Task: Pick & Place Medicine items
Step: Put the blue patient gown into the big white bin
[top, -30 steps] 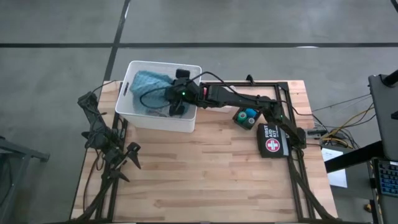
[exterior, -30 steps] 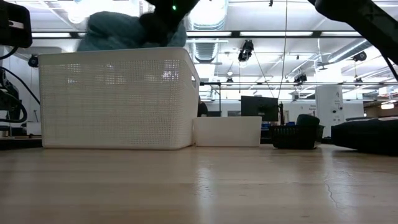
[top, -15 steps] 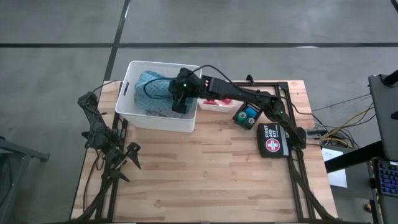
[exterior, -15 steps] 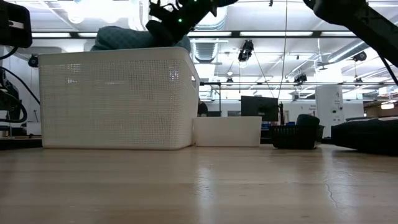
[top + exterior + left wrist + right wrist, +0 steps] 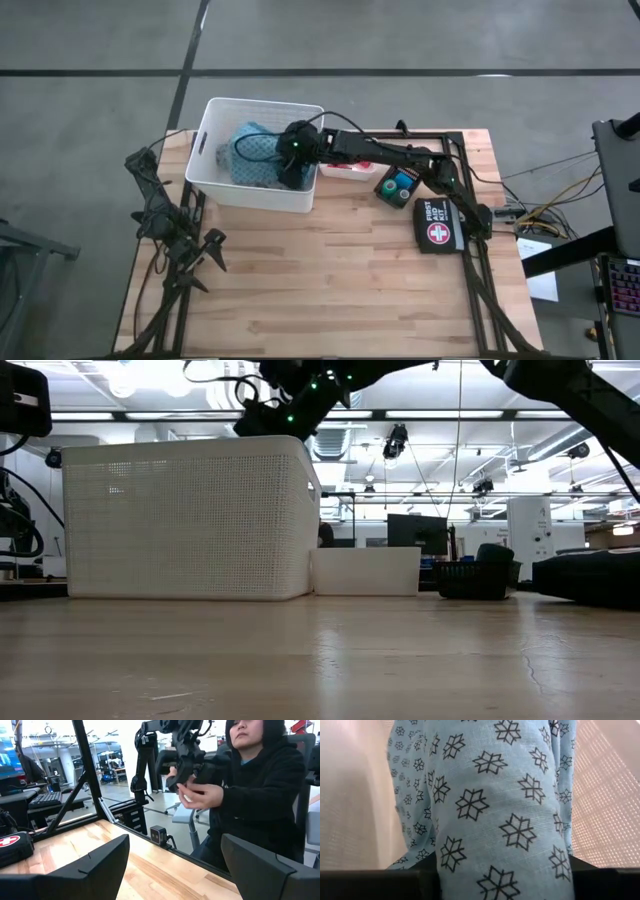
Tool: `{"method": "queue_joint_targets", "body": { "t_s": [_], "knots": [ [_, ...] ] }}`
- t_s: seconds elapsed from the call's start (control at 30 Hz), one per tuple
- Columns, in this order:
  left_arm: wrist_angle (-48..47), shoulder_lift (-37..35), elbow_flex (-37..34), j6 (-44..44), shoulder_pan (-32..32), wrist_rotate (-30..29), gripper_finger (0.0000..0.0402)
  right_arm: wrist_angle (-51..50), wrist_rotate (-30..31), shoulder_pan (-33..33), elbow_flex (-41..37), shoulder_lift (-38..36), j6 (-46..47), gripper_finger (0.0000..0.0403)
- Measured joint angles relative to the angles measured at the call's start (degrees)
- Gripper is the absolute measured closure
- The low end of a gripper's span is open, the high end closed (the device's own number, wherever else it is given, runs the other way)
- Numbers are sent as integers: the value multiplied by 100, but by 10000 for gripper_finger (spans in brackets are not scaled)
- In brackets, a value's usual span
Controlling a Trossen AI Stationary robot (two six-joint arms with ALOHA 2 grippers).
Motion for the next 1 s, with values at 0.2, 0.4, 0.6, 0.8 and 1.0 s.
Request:
{"method": "queue_joint_targets", "body": {
  "t_s": [0.2, 0.4, 0.6, 0.8, 1.0],
  "knots": [
    [-1, 0, 0, 0, 0, -1, 82, -10, 26, -17, -212, 0, -49, 261],
    [0, 0, 0, 0, -1, 0, 82, -6, 24, -7, -337, 0, -1, 261],
    [-1, 0, 0, 0, 0, 0, 82, 54, 26, -8, -341, 0, 168, 245],
    [0, 0, 0, -1, 0, -1, 82, 170, 25, 33, -341, 0, 142, 166],
    [1, 0, 0, 0, 0, -1, 82, 176, -283, 44, -341, 0, 91, 91]
  ]
}}
